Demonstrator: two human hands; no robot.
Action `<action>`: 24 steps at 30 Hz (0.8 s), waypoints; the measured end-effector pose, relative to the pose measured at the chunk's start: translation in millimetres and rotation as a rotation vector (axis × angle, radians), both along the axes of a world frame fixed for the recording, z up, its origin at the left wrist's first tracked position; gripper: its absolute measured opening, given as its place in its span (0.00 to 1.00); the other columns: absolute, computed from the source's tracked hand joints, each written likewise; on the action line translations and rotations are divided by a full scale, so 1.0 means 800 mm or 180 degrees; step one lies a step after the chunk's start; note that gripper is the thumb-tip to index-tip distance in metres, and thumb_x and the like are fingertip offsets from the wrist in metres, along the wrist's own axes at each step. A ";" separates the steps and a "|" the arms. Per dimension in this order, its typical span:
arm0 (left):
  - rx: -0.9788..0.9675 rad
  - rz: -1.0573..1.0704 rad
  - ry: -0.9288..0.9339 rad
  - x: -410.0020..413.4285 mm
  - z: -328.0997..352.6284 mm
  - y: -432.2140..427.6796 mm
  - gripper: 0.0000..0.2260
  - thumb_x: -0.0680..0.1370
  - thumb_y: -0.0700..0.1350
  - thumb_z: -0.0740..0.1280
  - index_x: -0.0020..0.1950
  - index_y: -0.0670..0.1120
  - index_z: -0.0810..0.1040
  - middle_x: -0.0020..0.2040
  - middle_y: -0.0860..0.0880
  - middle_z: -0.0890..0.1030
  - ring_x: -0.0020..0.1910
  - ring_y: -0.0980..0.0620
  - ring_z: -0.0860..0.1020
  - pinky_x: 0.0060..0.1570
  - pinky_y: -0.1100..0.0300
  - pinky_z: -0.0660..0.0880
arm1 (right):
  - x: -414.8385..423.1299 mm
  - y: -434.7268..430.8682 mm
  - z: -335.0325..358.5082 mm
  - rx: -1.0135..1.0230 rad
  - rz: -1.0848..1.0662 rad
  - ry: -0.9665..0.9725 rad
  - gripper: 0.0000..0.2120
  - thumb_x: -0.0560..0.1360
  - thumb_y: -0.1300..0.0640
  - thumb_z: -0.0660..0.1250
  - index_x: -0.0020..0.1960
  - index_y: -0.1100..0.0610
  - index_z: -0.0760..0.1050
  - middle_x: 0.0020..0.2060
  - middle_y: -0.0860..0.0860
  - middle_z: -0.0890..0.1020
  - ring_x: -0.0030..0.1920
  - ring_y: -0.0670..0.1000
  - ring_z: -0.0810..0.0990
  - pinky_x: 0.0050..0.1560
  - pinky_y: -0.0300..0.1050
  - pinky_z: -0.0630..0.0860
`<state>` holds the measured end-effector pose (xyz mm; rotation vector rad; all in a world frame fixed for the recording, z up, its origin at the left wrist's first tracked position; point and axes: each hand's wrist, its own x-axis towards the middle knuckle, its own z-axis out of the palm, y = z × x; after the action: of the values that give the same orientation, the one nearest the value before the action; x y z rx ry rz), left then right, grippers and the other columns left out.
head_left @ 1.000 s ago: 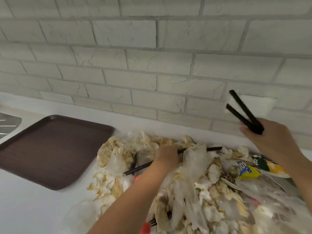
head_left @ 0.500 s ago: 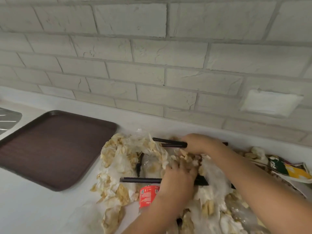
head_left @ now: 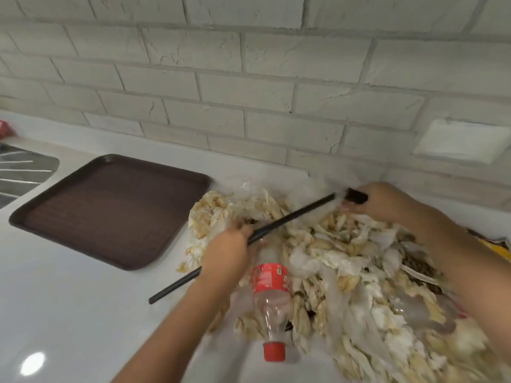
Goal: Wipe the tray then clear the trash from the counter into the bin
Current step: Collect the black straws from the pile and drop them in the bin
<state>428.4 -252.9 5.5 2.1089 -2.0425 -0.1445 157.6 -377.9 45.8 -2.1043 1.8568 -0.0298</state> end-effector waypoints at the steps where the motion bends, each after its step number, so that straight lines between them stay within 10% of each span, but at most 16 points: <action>1: 0.0205 0.0011 0.0111 0.006 -0.005 -0.002 0.21 0.77 0.61 0.60 0.64 0.51 0.75 0.61 0.50 0.73 0.47 0.49 0.79 0.39 0.60 0.73 | -0.008 0.018 0.016 0.0081 0.0056 -0.0386 0.20 0.69 0.41 0.71 0.46 0.58 0.80 0.37 0.51 0.79 0.36 0.48 0.76 0.36 0.41 0.68; 8: 0.0607 0.0394 0.0624 0.002 -0.009 0.005 0.29 0.64 0.74 0.62 0.39 0.47 0.79 0.32 0.51 0.77 0.31 0.55 0.76 0.27 0.62 0.70 | 0.025 0.110 -0.012 0.0913 0.0467 0.0458 0.47 0.62 0.39 0.75 0.75 0.42 0.55 0.70 0.45 0.68 0.64 0.50 0.72 0.56 0.42 0.72; 14: 0.0798 0.0560 0.0513 -0.027 0.000 0.023 0.37 0.58 0.79 0.60 0.35 0.43 0.77 0.31 0.49 0.78 0.30 0.52 0.78 0.30 0.59 0.75 | 0.003 0.112 -0.034 0.0365 0.0050 0.0388 0.20 0.71 0.53 0.67 0.63 0.47 0.73 0.40 0.45 0.77 0.35 0.46 0.75 0.30 0.40 0.70; 24: 0.0804 0.0618 0.0650 -0.015 0.002 0.049 0.29 0.67 0.71 0.65 0.38 0.43 0.79 0.32 0.48 0.78 0.34 0.51 0.79 0.31 0.59 0.73 | -0.090 0.100 0.015 -0.0222 -0.0666 -0.0830 0.12 0.67 0.61 0.73 0.50 0.57 0.78 0.39 0.51 0.78 0.44 0.55 0.78 0.35 0.42 0.68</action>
<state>416.6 -213.6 7.0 2.3133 -1.7711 -0.5892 85.9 -298.3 57.8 -1.8372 1.9279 -0.4039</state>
